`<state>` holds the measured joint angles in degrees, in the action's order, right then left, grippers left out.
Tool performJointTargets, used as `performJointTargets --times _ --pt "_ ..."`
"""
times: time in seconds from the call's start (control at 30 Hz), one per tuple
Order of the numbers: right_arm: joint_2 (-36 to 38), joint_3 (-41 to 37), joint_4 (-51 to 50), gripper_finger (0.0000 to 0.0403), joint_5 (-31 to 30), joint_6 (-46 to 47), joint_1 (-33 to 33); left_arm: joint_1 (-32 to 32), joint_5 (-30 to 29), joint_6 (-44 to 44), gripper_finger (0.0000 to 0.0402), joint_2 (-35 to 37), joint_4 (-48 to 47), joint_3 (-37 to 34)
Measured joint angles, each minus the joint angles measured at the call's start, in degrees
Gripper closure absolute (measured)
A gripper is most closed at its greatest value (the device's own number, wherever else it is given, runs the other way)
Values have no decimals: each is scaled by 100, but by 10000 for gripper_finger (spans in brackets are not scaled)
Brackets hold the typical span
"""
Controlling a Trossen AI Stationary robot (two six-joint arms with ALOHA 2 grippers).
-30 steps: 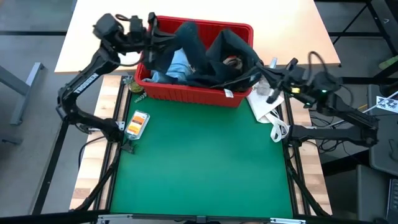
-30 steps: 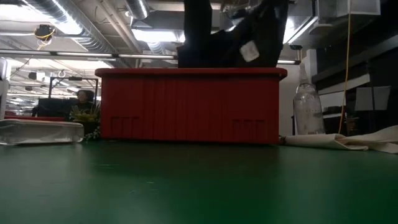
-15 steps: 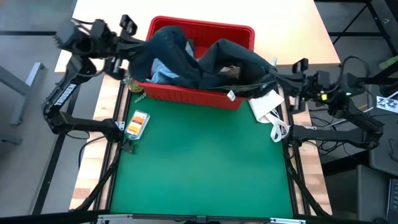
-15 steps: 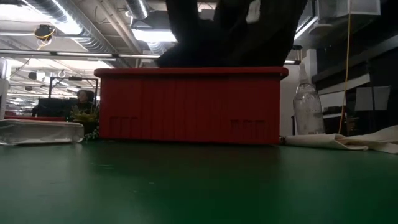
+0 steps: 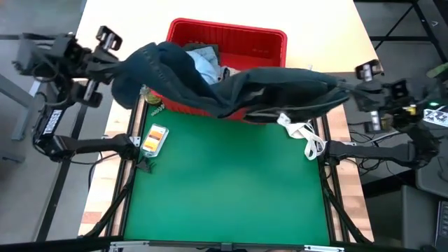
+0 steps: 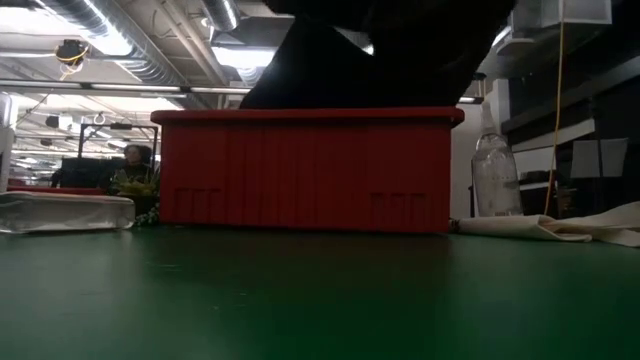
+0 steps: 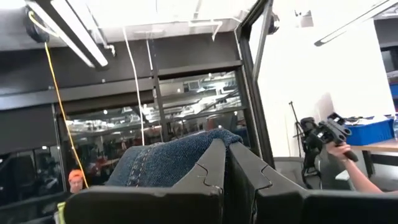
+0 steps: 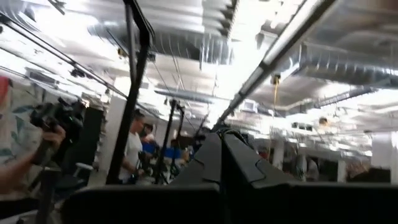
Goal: Fold laundry
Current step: Fold the dark blue jeans
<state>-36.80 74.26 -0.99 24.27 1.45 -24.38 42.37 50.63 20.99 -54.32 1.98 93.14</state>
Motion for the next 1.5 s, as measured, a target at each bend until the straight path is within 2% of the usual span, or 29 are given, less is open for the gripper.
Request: performJointTargets --times 0.1,0.2,0.33,0.47,0.57,0.73,0.8,0.93,1.07,1.2,1.37,1.5 --pt "3 344 -181 402 92 -4 0 0 81 7 402 214 -57 0" --pt "7 655 -538 402 149 -13 2 0 297 7 402 431 -521 2" --pt "13 982 -1476 402 113 -24 2 -4 306 -48 402 664 -1726 4" --pt "13 1114 -2522 402 -227 -51 1 -1 166 -337 402 758 -3084 0" --pt "7 1112 -3268 402 -740 -167 0 -2 -511 -832 402 806 -4167 2" --pt "-30 1104 -4417 402 -2147 -391 0 0 -2312 -1647 401 738 -5762 0" --pt "-51 1104 -4704 401 -2414 -501 -2 0 -2518 -1709 402 674 -6238 0" --pt "-55 1104 -5024 396 -2197 -540 0 -1 -2194 -1709 401 563 -6892 0" --pt "-55 1104 -5120 399 -1344 -538 0 -6 -1290 -1653 401 524 -7146 0" --pt "-55 1102 -5391 400 -638 -518 -1 -109 -451 -1121 401 540 -7404 0" --pt "-53 1019 -5560 399 -513 -311 -2 -385 -226 -159 402 620 -8002 0" --pt "-52 781 -5565 399 -325 -75 0 -554 -423 818 402 767 -8538 0"
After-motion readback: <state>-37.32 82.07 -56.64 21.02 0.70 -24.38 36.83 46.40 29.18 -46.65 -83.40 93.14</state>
